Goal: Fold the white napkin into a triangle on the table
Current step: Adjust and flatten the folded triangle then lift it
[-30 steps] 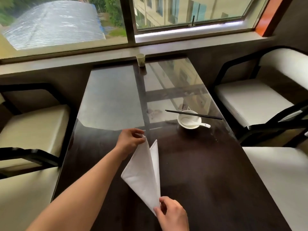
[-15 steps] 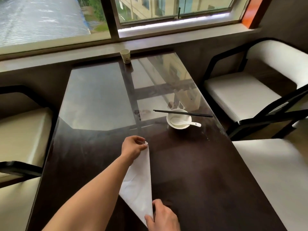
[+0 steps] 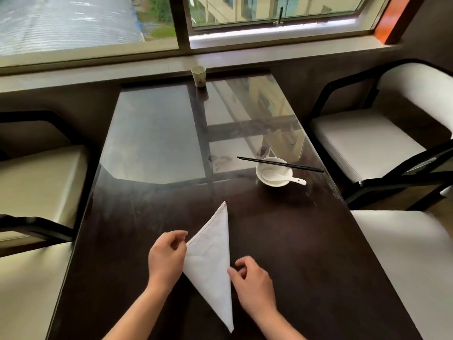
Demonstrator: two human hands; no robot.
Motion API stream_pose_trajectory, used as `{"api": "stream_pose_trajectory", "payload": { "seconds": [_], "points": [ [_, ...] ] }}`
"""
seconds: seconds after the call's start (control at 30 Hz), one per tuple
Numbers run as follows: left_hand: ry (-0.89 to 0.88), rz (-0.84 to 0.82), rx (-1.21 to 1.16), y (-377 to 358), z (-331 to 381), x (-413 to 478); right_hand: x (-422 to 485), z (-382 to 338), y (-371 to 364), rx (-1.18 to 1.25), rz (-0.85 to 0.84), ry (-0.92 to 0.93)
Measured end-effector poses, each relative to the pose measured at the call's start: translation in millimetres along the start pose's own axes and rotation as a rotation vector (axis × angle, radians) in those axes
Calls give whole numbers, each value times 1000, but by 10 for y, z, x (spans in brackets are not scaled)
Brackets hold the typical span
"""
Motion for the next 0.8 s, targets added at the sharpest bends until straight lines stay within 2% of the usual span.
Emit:
{"api": "stream_pose_trajectory", "payload": {
  "seconds": [0.1, 0.23, 0.37, 0.47, 0.57, 0.63, 0.8],
  "points": [
    [100, 24, 2, 193, -289, -317, 490, -241, 121, 58, 89, 48],
    [247, 45, -12, 294, -534, -627, 1114, -583, 179, 33, 92, 55],
    [389, -48, -32, 201, -582, -920, 1373, -756, 167, -63, 127, 65],
    [410, -105, -70, 108, -534, -1137, 1445, -767, 159, -60, 128, 51],
    [367, -145, -35, 31, -468, -1303, 1502, -686, 140, 140, 80, -17],
    [292, -147, 5, -12, -395, -1402, 1524, -649, 135, 172, 47, -54],
    [2, -184, 251, -162, -219, -1597, 1592, -766, 172, -188, 30, 145]
  ]
}}
Point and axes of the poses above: each hand's wrist, its own x-axis towards the middle knuckle, its own y-axis out of the back of the hand, z = x × y, the point moved 3 cm from there along x, towards the middle knuckle, and after that the axes turned 3 degrees about y, right-handed, at the moved point
